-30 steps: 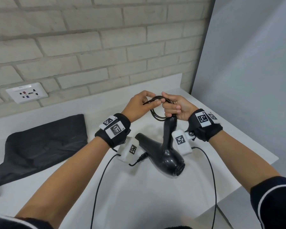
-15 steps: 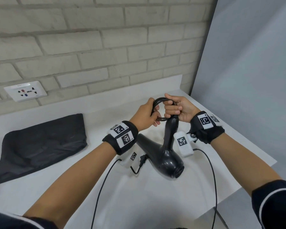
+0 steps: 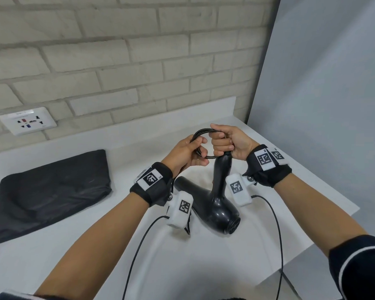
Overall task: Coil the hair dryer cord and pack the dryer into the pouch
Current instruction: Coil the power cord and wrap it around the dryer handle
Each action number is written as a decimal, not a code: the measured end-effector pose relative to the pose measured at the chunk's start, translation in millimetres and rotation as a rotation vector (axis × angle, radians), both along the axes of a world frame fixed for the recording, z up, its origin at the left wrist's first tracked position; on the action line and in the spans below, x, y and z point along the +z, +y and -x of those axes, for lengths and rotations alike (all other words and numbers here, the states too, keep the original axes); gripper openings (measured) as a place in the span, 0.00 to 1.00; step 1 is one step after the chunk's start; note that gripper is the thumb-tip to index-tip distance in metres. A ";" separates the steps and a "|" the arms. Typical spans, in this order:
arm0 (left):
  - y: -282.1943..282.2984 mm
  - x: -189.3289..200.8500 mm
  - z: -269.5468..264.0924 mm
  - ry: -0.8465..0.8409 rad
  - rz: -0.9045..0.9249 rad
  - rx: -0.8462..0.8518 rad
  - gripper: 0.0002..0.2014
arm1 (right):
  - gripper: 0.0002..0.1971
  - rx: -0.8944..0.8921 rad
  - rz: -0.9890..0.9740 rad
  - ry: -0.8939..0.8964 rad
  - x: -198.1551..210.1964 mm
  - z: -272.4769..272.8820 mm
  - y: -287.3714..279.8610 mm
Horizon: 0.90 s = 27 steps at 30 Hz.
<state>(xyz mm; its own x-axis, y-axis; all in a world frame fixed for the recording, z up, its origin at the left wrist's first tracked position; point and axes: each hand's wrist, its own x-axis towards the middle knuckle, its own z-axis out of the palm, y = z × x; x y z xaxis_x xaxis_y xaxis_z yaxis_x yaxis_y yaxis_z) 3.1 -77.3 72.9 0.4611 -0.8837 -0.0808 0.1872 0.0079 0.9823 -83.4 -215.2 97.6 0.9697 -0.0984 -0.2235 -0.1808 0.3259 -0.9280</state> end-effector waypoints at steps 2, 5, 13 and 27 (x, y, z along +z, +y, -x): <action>3.4 1.9 -1.9 -0.077 -0.039 -0.036 0.13 | 0.27 -0.004 0.036 -0.013 0.5 0.5 1.4; 9.8 8.3 -9.1 -0.197 -0.086 -0.071 0.13 | 0.25 -0.004 0.123 -0.043 0.3 1.9 1.6; 21.2 40.3 -34.4 -0.513 -0.099 0.099 0.09 | 0.28 0.038 0.204 -0.013 2.3 -2.9 10.1; 115.6 -49.4 -51.7 -0.426 -0.409 0.008 0.09 | 0.24 0.091 -0.049 -0.068 -6.3 1.4 -14.8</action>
<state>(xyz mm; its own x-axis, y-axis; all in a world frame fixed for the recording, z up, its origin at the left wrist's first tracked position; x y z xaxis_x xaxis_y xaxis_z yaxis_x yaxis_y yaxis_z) 54.7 38.3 23.5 0.5340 -0.8161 -0.2209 -0.2231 -0.3880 0.8943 -84.8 -230.0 91.3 0.9872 0.0001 -0.1596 -0.1492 0.3565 -0.9223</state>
